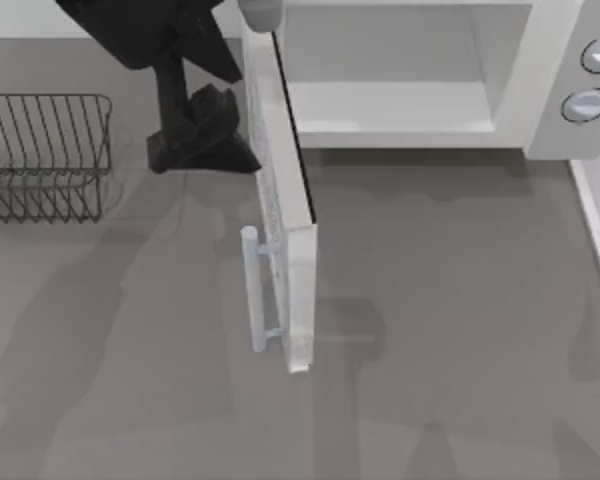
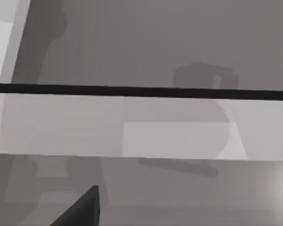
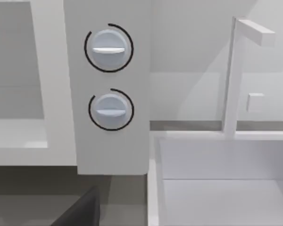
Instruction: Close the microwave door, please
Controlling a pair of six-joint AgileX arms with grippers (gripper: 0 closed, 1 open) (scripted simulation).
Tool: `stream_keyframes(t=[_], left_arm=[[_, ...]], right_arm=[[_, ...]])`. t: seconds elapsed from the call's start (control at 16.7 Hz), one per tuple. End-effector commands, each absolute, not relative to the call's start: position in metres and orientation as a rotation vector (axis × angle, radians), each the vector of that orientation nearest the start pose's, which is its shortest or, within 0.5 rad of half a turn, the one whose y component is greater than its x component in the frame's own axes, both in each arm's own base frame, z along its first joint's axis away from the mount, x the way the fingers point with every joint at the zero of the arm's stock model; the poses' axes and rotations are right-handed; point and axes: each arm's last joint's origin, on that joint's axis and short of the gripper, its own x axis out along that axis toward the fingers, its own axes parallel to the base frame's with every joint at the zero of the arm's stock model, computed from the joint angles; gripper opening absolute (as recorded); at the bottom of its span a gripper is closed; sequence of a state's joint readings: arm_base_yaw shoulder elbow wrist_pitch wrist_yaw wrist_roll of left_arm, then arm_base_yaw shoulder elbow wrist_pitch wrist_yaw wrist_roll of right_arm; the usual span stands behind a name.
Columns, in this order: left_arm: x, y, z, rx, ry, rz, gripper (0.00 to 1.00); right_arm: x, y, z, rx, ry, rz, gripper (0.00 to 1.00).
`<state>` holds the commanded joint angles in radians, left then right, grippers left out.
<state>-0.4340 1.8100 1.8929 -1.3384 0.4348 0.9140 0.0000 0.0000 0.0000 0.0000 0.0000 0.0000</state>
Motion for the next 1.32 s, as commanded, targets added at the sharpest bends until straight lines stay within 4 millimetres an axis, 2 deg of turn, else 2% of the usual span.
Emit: stream_keyframes(t=[0.3, 0.54, 1.32], left_arm=[[0.322, -0.178, 0.309, 0.728, 0.855, -1.272, 1.0], [0.322, -0.179, 0.307, 0.728, 0.856, -1.272, 1.0], [0.322, -0.179, 0.307, 0.728, 0.856, -1.272, 0.02]], right_arm=[[0.106, -0.001, 0.16, 0.0, 0.0, 0.0, 1.0], [0.106, -0.001, 0.16, 0.0, 0.0, 0.0, 1.0], [0.106, -0.001, 0.16, 0.0, 0.0, 0.0, 1.0]])
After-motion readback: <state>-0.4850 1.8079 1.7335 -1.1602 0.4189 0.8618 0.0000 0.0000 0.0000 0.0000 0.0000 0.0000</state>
